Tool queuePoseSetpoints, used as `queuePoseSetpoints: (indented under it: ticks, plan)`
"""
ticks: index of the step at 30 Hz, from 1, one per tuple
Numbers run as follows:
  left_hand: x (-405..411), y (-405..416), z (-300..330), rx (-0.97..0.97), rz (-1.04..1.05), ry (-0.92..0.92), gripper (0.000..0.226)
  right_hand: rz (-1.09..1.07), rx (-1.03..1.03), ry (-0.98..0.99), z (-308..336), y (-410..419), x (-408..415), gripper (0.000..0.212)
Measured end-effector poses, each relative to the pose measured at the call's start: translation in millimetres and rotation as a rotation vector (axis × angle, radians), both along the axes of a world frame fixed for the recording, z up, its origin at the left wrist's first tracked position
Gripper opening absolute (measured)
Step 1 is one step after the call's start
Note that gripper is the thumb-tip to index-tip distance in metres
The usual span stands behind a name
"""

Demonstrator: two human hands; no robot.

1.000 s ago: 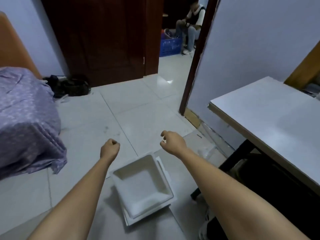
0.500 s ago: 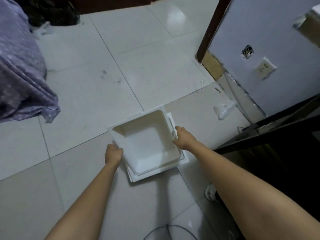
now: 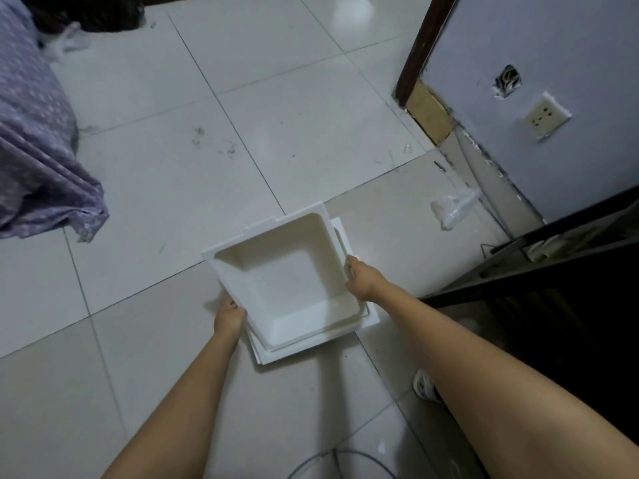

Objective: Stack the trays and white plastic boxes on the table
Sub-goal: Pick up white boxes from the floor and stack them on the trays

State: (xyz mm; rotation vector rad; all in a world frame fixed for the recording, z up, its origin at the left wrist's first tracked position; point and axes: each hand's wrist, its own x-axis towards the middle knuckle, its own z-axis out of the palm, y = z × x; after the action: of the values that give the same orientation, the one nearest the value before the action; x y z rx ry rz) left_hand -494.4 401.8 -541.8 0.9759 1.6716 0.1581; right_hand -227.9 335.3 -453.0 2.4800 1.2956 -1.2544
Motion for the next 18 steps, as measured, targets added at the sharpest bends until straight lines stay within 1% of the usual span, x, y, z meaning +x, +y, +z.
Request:
queuePoseSetpoints:
  ticks: [2, 4, 8, 12, 15, 18]
  plan:
    - [2.6, -3.2, 15.6, 0.007, 0.016, 0.023, 0.037, 0.014, 0.007, 0.004, 3.6, 0.1, -1.2, 0.038]
    - [4.0, -6.4, 30.9, 0.041, 0.039, 0.055, 0.036, 0.019, 0.043, -0.010, 10.3, 0.5, -1.7, 0.026]
    - [1.5, -7.9, 51.0, 0.104, 0.061, 0.117, 0.035, -0.006, 0.147, -0.015, 28.9, 0.1, -2.5, 0.034]
    - [4.4, -6.7, 75.6, 0.192, 0.099, 0.114, 0.031, -0.114, 0.266, -0.004, 55.4, -2.8, -2.5, 0.038]
    - [13.7, -1.2, 105.8, 0.258, 0.121, 0.105, 0.027, -0.184, 0.368, -0.014, 89.3, -3.4, -2.5, 0.041]
    - [28.0, 9.5, 153.0, 0.366, 0.166, 0.095, 0.029, -0.191, 0.432, -0.011, 135.9, 2.0, 2.7, 0.043]
